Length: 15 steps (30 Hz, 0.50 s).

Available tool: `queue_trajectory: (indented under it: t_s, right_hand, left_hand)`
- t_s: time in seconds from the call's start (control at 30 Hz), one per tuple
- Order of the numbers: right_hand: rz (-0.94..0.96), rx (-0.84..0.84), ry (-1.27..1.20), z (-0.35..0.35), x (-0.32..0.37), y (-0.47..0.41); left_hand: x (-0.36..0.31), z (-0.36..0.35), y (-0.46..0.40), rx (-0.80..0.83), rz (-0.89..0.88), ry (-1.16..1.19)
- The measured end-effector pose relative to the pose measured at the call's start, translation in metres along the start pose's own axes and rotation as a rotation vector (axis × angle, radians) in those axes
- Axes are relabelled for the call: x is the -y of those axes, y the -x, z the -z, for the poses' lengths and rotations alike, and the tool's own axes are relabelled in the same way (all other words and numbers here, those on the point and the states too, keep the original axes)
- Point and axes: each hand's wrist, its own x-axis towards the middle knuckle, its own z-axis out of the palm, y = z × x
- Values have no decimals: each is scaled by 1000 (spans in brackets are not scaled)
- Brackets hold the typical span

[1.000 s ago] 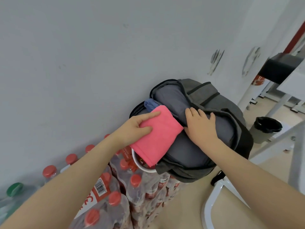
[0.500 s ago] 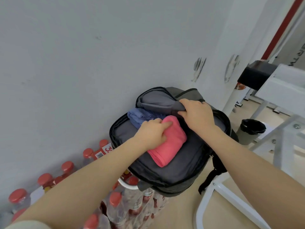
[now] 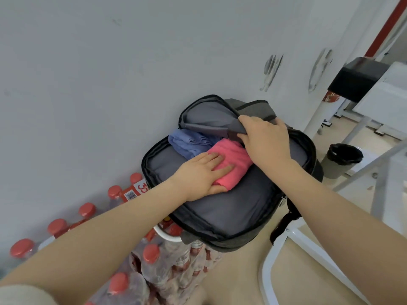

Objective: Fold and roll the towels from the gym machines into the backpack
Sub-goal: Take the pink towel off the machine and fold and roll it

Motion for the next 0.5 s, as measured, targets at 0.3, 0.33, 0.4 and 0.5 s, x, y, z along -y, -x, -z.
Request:
queue_trajectory:
  t_s: [0.3,0.33,0.4,0.5]
  right_hand:
    - [92,-59,20,-14,-1,9]
    - [100,-58,20,-16,0,9]
    - [120,-61,19,-18,4,11]
    - [158,-77,25,-27,7,20]
  left_hand:
    - [0,3,-54,223,205,-34]
    - [1,5,-54,223,213,-36]
    - [0,5,-46,190,201,-33]
    - [3,10,-11,-37,118,72]
